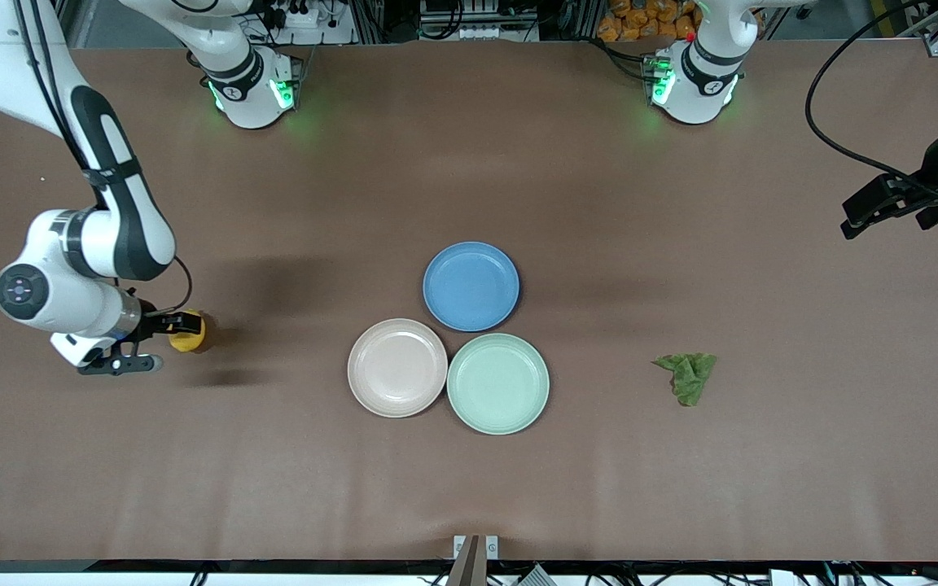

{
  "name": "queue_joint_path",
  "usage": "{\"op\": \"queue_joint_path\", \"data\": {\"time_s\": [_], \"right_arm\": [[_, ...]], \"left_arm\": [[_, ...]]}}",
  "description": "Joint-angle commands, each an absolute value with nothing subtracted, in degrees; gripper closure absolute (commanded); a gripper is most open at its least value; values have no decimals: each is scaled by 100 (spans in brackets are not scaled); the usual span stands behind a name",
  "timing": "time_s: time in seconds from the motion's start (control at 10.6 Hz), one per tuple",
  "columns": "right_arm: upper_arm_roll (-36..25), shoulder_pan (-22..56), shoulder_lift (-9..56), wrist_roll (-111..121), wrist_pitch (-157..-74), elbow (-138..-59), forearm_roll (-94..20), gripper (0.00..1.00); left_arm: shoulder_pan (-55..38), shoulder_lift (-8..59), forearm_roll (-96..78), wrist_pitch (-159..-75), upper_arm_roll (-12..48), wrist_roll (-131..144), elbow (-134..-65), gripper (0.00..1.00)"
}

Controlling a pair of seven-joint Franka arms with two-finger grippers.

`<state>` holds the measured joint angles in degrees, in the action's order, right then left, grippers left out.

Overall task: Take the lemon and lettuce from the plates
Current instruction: 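Carry the lemon away from the plates and lower it to the table, then open the right gripper and draw it back from the lemon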

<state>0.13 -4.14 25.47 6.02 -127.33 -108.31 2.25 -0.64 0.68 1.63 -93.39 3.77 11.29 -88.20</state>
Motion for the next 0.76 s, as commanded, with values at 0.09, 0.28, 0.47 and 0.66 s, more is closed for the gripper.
{"op": "queue_joint_path", "data": {"time_s": [0.09, 0.28, 0.47, 0.66], "right_arm": [[-113, -255, 2172, 562, -12070, -10504, 202, 0], [-193, -272, 2013, 562, -11805, -10303, 193, 0], [-202, -316, 2048, 563, -10571, -9418, 193, 0], [-193, -299, 1734, 563, -10029, -9167, 211, 0]], "left_arm": [[-88, 70, 308, -9220, 413, 1107, -8736, 0], [-79, 62, 308, -9211, 413, 1099, -8736, 0], [-70, 53, 299, -9211, 413, 1090, -8728, 0], [-79, 53, 299, -9211, 422, 1099, -8728, 0]]}}
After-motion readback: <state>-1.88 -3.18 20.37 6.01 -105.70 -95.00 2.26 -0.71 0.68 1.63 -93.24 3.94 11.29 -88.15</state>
